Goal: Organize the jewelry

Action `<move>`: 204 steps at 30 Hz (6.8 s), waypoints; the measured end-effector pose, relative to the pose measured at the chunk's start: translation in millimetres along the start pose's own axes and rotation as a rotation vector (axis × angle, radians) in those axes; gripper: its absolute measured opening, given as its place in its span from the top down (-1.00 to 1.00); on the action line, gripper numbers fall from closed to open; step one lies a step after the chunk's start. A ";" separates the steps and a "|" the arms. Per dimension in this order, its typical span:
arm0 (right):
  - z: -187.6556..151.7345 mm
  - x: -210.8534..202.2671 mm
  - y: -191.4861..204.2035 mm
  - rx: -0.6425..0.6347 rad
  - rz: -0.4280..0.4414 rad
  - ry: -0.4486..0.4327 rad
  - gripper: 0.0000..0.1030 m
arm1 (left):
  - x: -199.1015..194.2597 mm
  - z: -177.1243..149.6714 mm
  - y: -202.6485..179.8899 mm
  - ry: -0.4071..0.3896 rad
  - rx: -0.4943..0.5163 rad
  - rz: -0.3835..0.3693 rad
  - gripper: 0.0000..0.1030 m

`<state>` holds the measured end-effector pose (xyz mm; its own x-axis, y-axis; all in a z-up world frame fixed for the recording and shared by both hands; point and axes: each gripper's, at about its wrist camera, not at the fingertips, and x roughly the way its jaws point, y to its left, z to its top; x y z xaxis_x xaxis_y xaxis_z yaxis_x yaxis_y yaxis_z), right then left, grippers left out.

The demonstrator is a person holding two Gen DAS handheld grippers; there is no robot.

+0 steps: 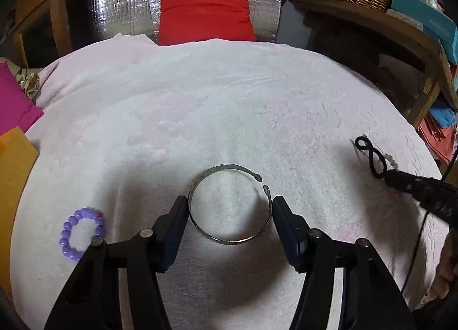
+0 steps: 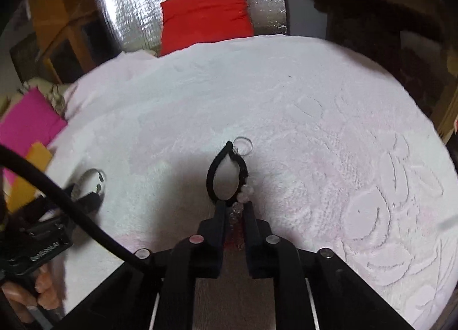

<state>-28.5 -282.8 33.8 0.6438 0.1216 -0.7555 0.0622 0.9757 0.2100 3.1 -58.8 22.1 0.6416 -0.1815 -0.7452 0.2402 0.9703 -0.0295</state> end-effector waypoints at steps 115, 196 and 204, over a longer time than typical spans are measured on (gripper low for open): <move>-13.1 9.0 285.1 -0.276 0.412 0.002 0.84 | -141.1 -58.5 243.6 -0.210 -0.412 0.456 -0.20; 41.4 10.4 333.1 -0.314 0.264 0.001 0.06 | -158.4 -70.7 254.0 -0.183 -0.470 0.702 -0.42; 61.0 -103.7 241.0 -0.320 0.073 -0.211 -0.52 | -136.8 -53.5 192.4 -0.178 -0.333 0.641 -0.42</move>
<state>-33.7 -71.4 200.6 0.7823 0.1849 -0.5948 -0.2090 0.9775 0.0291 -77.5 161.2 82.7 0.6969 0.4407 -0.5657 -0.4366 0.8866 0.1529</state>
